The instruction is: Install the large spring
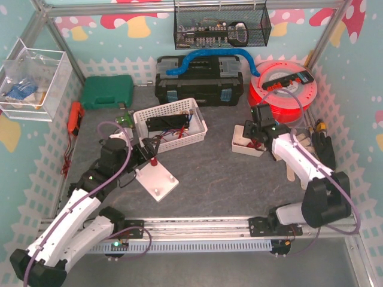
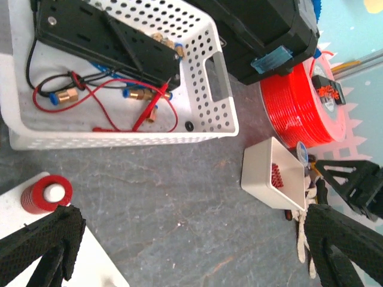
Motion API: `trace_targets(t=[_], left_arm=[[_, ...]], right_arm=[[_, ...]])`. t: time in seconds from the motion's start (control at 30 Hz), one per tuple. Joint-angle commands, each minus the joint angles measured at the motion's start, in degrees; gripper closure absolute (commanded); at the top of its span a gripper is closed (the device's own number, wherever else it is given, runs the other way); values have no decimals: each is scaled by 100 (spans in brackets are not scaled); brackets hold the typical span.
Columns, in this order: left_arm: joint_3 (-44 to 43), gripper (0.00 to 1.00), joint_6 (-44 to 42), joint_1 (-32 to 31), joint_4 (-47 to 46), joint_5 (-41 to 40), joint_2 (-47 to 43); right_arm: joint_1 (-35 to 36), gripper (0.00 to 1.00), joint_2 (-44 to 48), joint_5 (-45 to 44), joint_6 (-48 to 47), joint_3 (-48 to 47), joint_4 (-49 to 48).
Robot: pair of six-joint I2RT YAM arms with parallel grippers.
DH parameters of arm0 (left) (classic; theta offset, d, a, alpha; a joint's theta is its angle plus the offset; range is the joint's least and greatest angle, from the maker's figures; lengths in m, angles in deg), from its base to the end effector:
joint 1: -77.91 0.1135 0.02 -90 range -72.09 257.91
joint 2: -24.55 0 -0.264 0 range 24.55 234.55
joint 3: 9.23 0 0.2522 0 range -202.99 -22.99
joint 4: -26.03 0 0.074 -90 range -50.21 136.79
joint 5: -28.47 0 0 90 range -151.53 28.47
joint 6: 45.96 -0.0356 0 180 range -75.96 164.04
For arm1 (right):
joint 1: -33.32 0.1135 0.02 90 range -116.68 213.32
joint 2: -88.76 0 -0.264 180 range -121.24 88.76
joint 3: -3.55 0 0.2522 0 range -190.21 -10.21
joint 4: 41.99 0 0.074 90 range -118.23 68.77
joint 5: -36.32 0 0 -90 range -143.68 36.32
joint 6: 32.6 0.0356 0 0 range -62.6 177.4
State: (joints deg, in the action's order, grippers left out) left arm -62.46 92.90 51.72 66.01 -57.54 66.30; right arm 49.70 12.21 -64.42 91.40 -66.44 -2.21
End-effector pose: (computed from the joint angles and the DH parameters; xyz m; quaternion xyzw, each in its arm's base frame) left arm 0.1483 -0.0757 0.2872 -0.1514 0.8456 -0.3350 0.3870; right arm 0.2747 0.0738 0.2626 0.1759 0.9080 0.0790 0.3720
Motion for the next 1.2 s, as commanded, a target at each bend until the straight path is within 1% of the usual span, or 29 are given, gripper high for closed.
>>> trace_targets(t=[0.0, 0.13, 0.23, 0.4, 0.57, 0.73, 0.97, 1.17], left_arm=[[75, 1, 183, 36, 305, 277, -61], [-202, 1, -292, 36, 324, 443, 22], [-416, 1, -494, 36, 372, 463, 87], [-607, 1, -779, 36, 375, 580, 274], [-887, 1, -1119, 36, 432, 547, 455], [-942, 1, -1115, 36, 437, 608, 491], [-965, 1, -1106, 36, 471, 438, 404], [-1002, 1, -1094, 36, 543, 392, 399]], right_arm=[[-256, 49, -639, -4, -583, -332, 583], [-464, 54, -941, 147, -963, -378, 834], [-512, 58, -1057, 208, -1195, -356, 987], [-513, 63, -1213, -124, -1515, -304, 796], [-512, 63, -1558, -424, -1655, -489, 711], [-513, 62, -1983, -363, -1719, -718, 613], [-513, 61, -2475, -407, -1817, -888, 463], [-513, 60, -2761, -412, -1867, -746, 120]])
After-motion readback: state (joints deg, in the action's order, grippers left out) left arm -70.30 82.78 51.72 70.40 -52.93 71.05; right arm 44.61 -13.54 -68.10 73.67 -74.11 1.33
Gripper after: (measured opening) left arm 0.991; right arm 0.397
